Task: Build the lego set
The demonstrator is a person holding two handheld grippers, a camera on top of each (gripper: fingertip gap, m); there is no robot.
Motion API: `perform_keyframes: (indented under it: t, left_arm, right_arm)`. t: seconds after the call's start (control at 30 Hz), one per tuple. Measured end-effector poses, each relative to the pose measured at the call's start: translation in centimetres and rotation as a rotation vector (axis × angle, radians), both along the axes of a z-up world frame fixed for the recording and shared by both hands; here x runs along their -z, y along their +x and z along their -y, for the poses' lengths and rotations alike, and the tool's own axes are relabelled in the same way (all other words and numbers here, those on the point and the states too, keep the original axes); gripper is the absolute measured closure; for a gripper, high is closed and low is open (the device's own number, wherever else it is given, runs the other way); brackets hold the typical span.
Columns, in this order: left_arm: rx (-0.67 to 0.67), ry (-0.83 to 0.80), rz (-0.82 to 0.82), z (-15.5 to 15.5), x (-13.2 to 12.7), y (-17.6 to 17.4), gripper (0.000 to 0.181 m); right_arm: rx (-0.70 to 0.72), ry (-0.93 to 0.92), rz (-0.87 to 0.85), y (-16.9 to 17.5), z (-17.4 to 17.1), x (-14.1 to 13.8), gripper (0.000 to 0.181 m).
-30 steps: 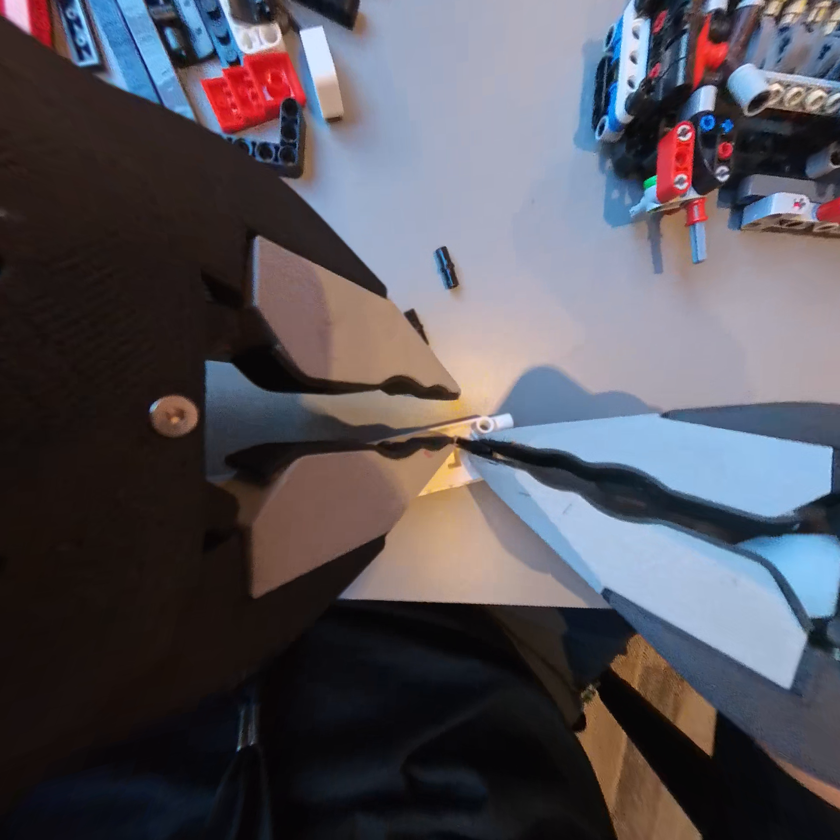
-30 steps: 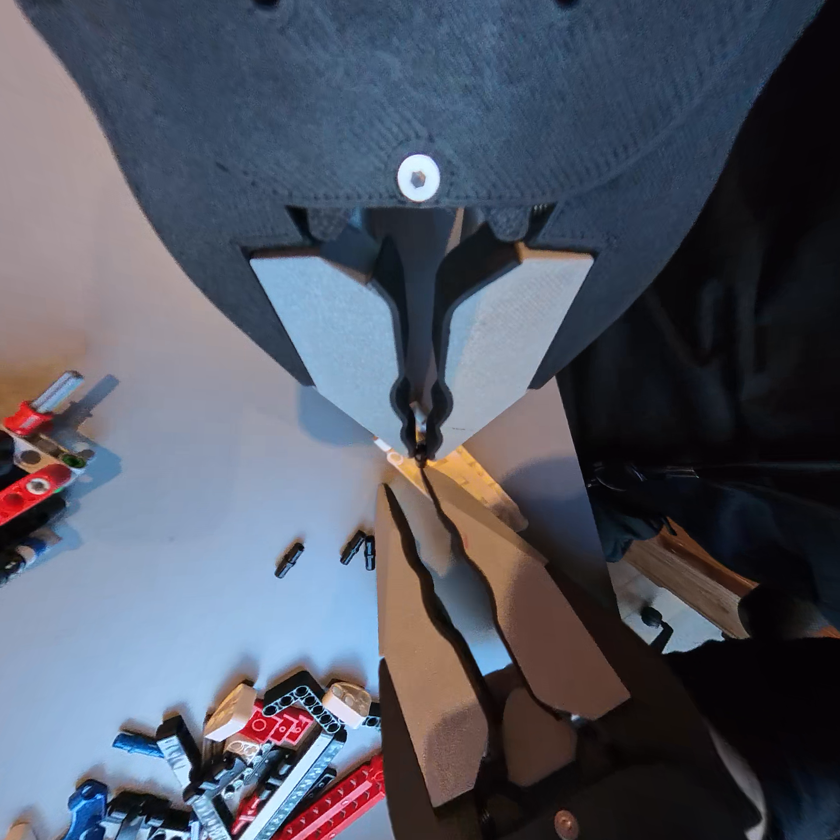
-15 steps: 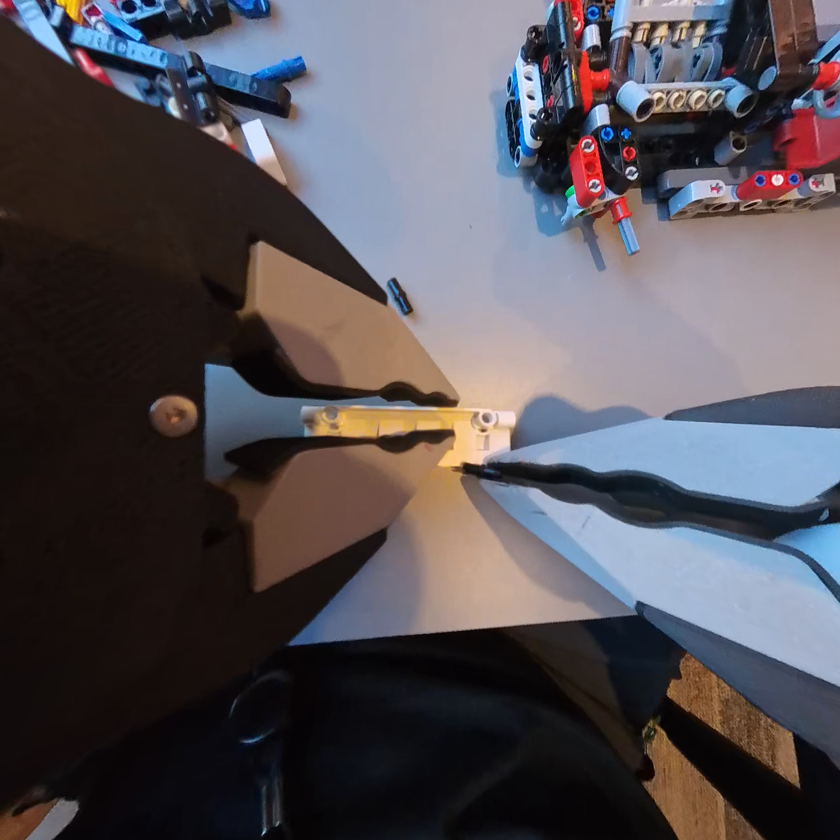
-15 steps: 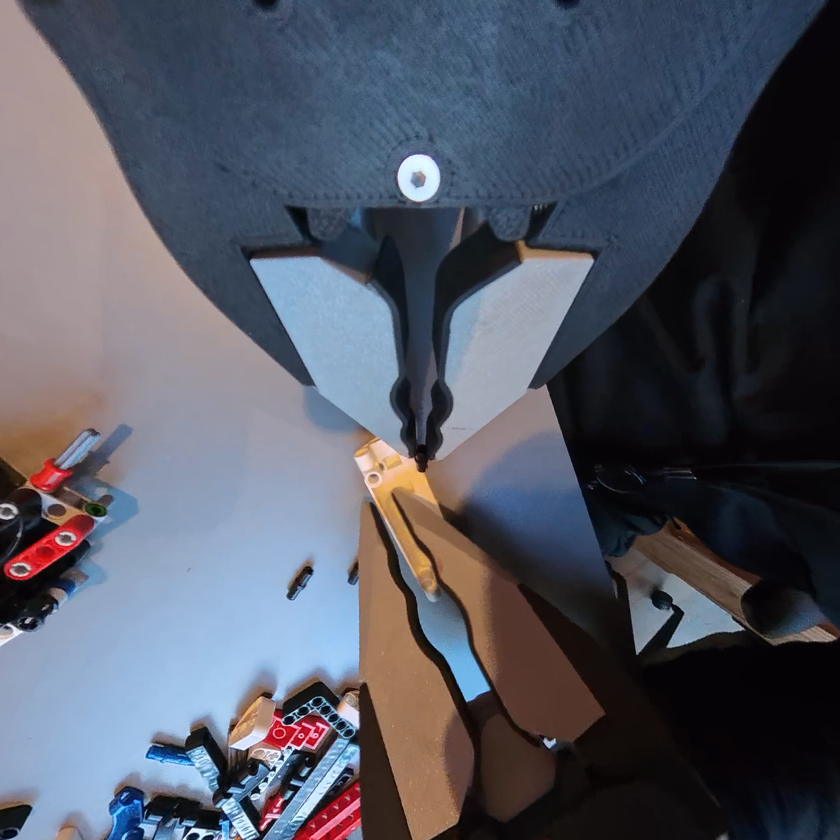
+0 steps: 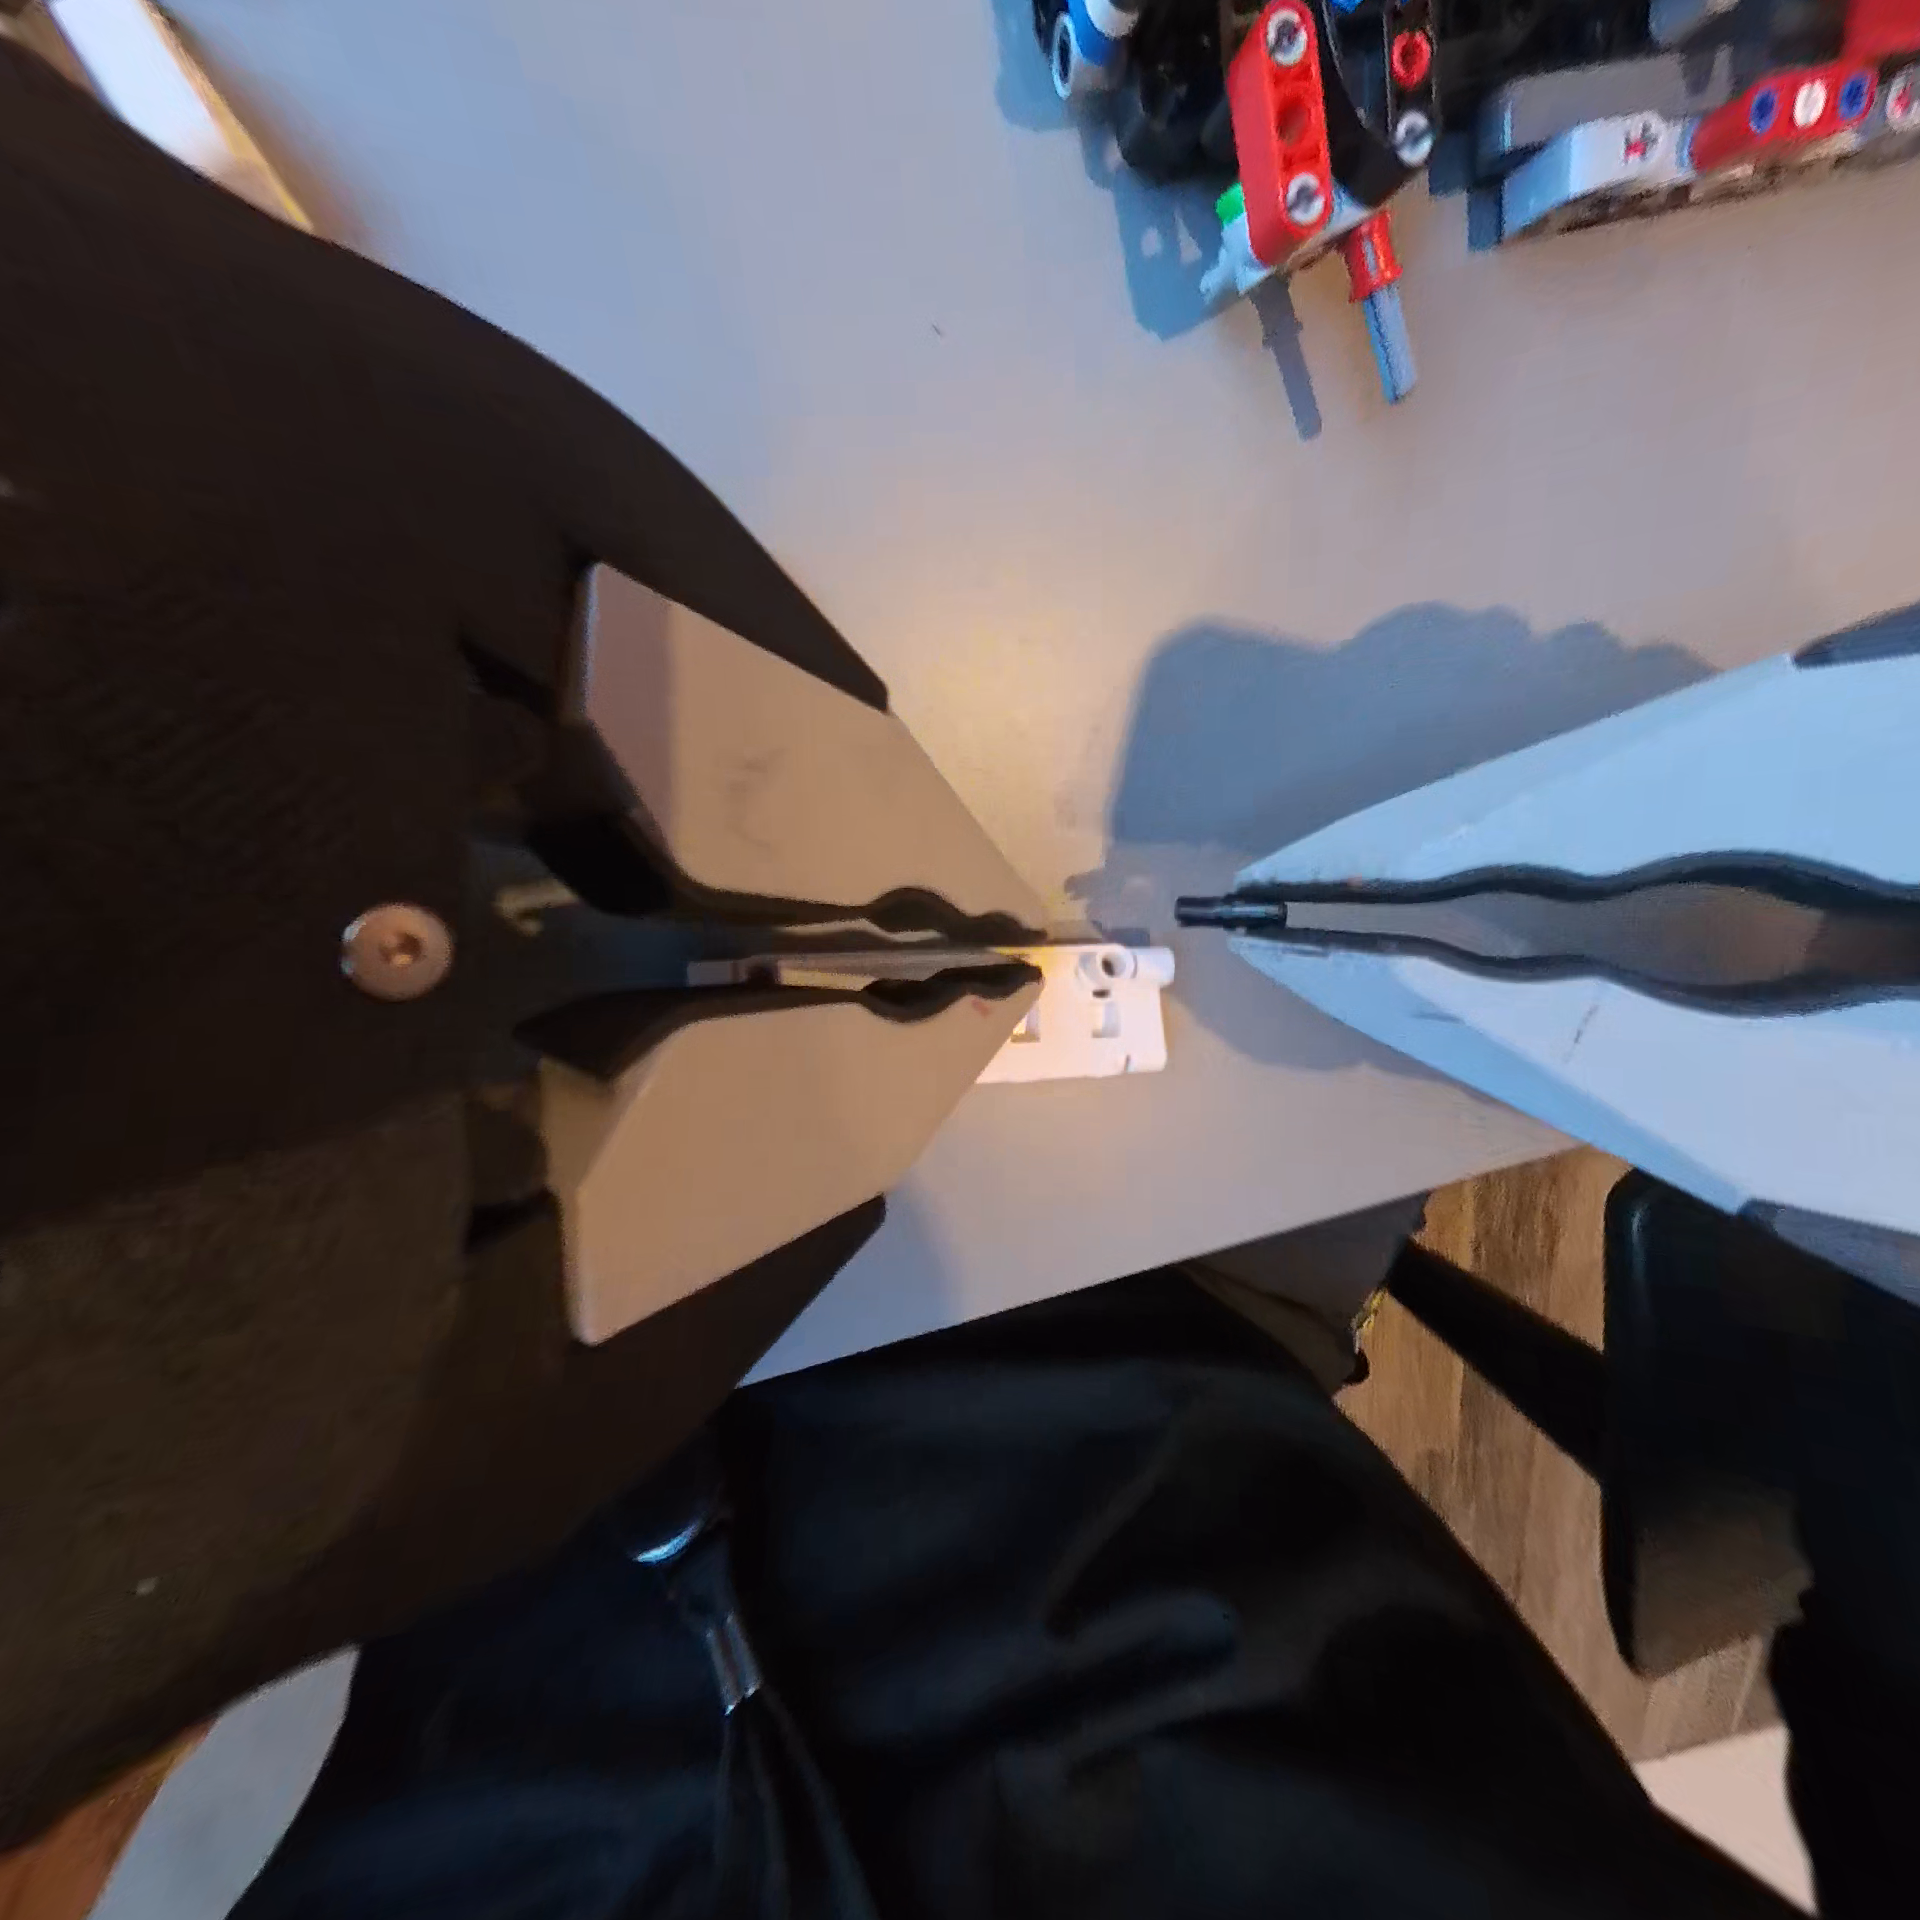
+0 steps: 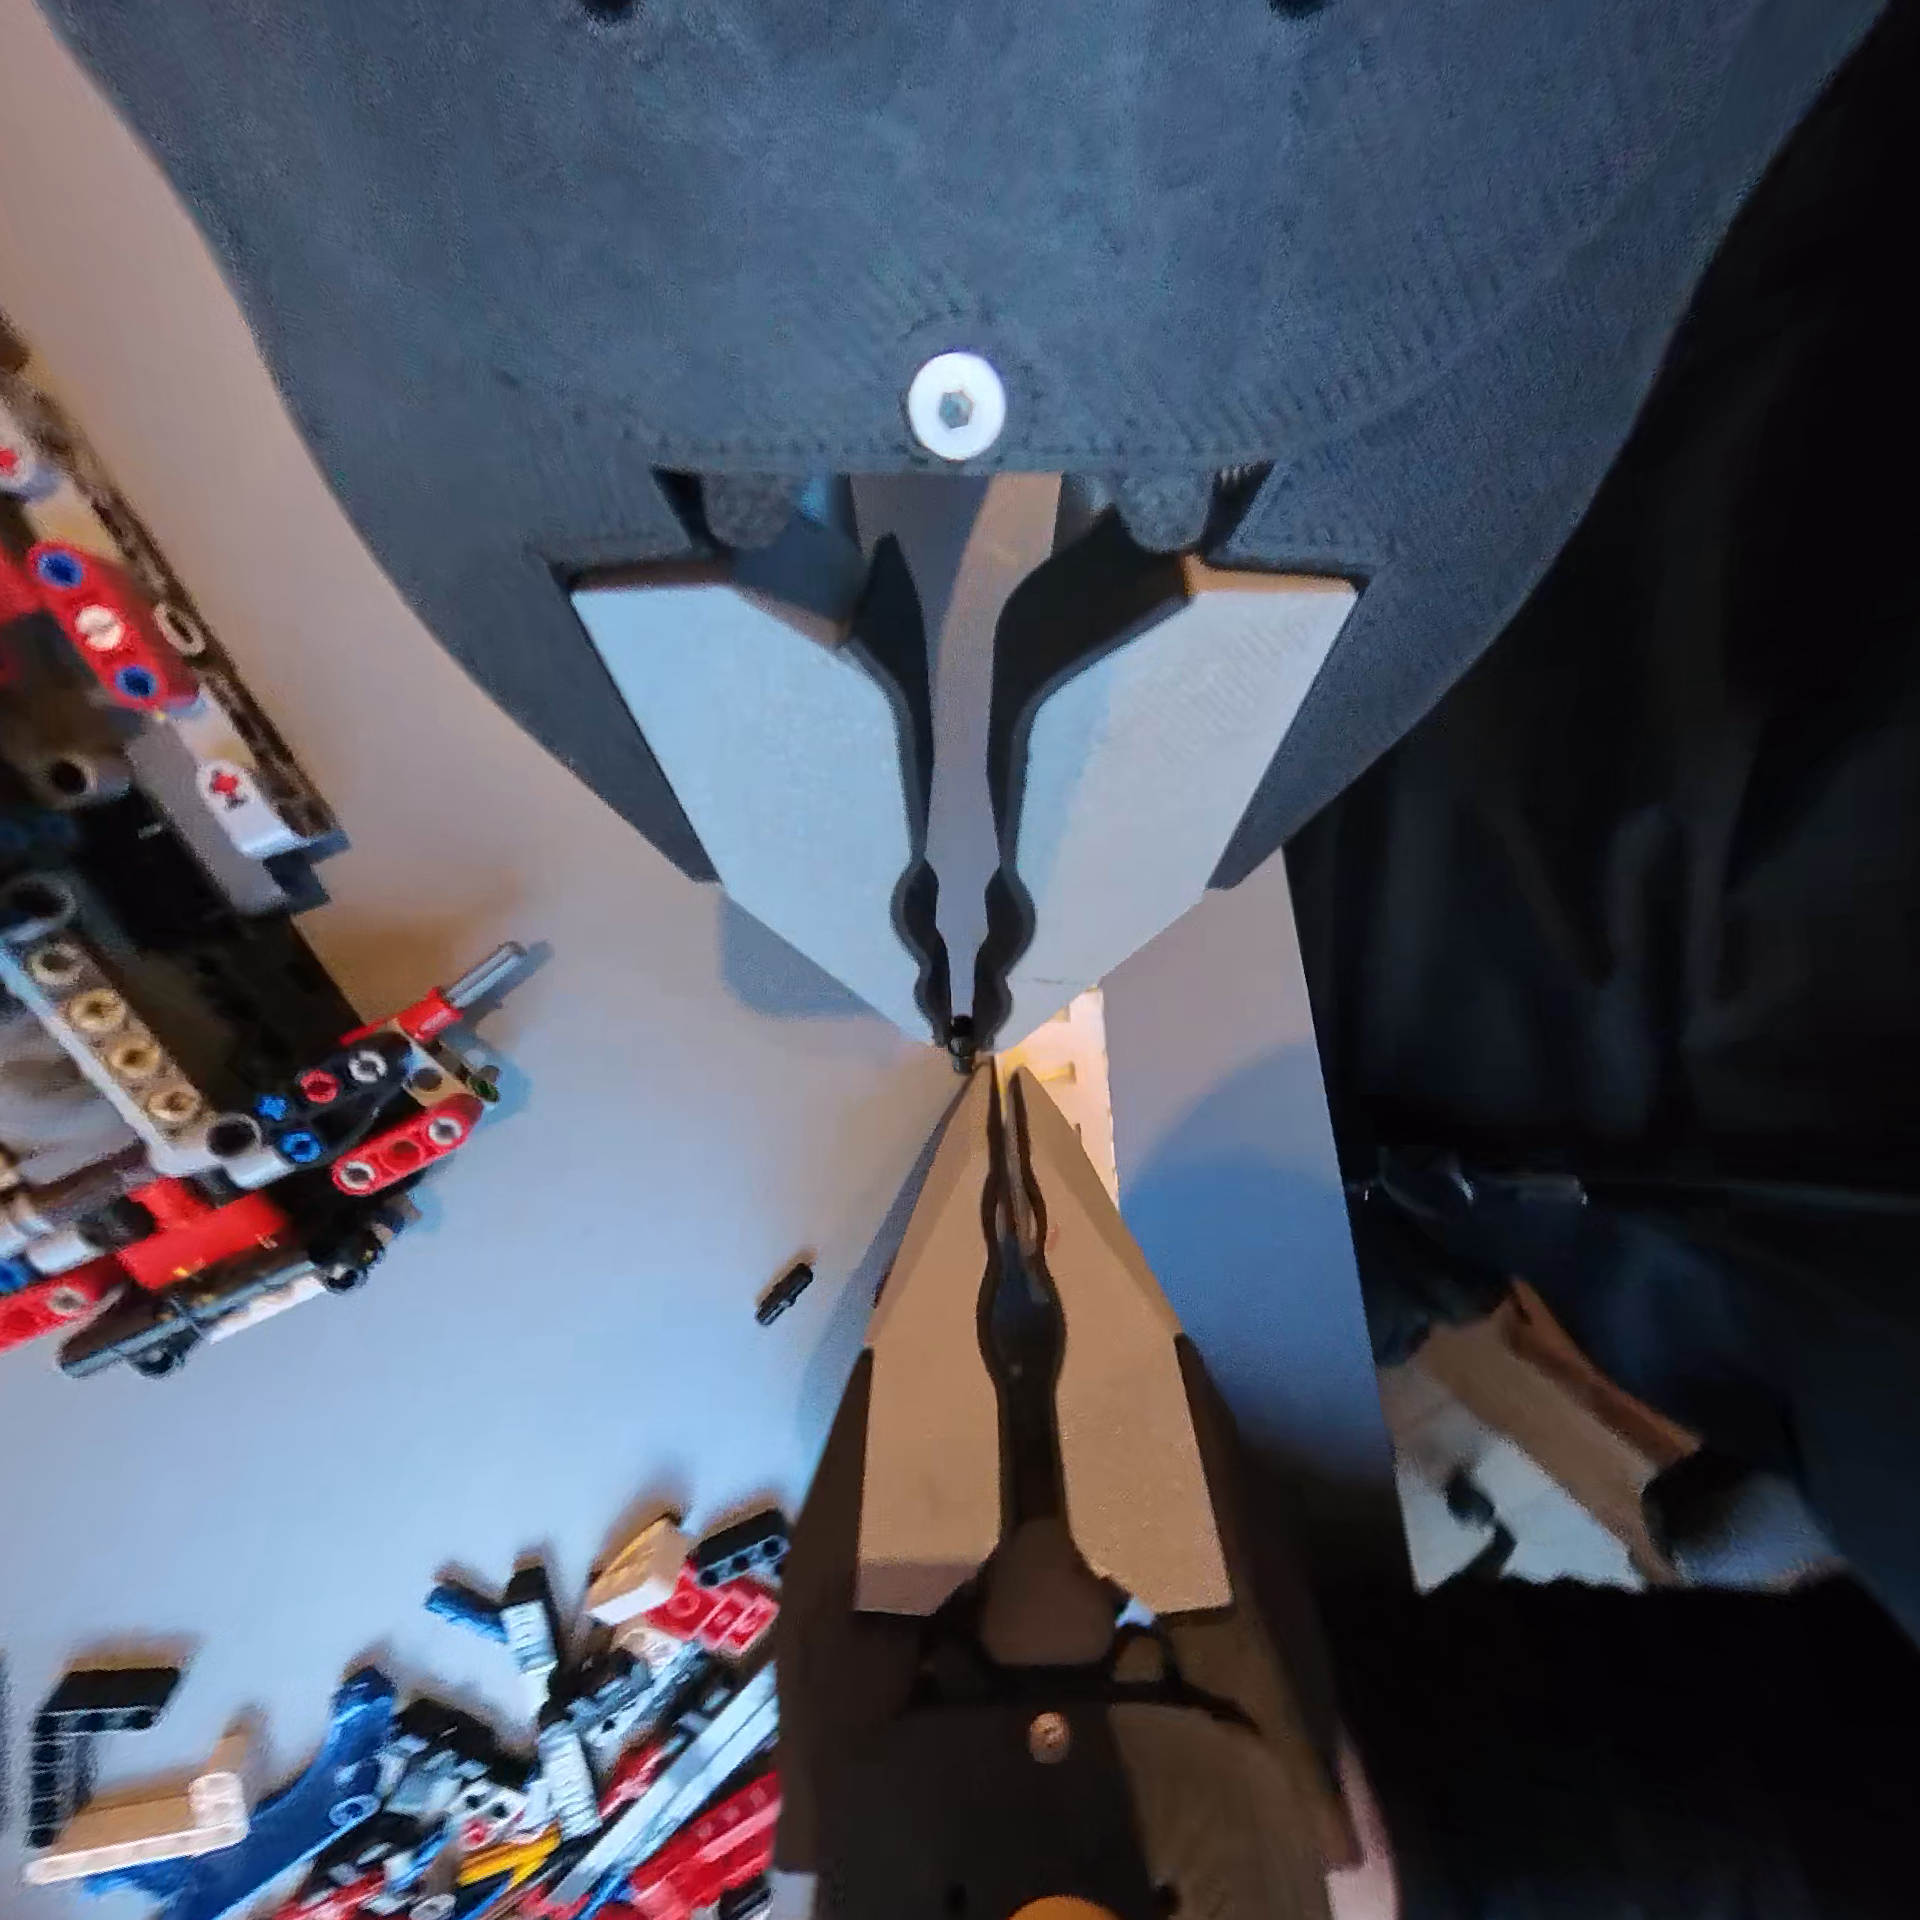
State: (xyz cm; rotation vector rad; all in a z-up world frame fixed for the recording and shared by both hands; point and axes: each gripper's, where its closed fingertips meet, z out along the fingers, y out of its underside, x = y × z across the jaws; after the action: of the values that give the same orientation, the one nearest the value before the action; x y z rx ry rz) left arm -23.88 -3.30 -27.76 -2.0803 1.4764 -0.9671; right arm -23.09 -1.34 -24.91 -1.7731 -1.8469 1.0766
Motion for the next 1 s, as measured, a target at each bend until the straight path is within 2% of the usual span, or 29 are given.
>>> perform_keyframes:
  t: [0.1, 0.33, 0.77, 1.0]
  left_arm:
    - [0.031, -0.015, -0.017, 0.1, 0.0, 0.2, 0.181]
    - [0.034, 0.028, -0.014, 0.2, 0.0, 0.8, 0.181]
    - [0.031, 0.104, -0.019, 0.1, 0.0, 1.4, 0.180]
    - [0.008, 0.118, -0.013, 0.1, 0.0, 1.5, 0.181]
  right_arm:
    - [-0.107, 0.008, 0.090, 0.3, 0.4, 0.5, 0.179]
    - [-0.207, -0.037, 0.301, 0.9, 1.5, 1.7, 0.180]
    - [-0.207, -0.120, 0.562, 1.8, 1.4, 2.0, 0.179]
    - [-0.167, -0.176, 0.619, 1.5, 1.5, 1.9, 0.180]
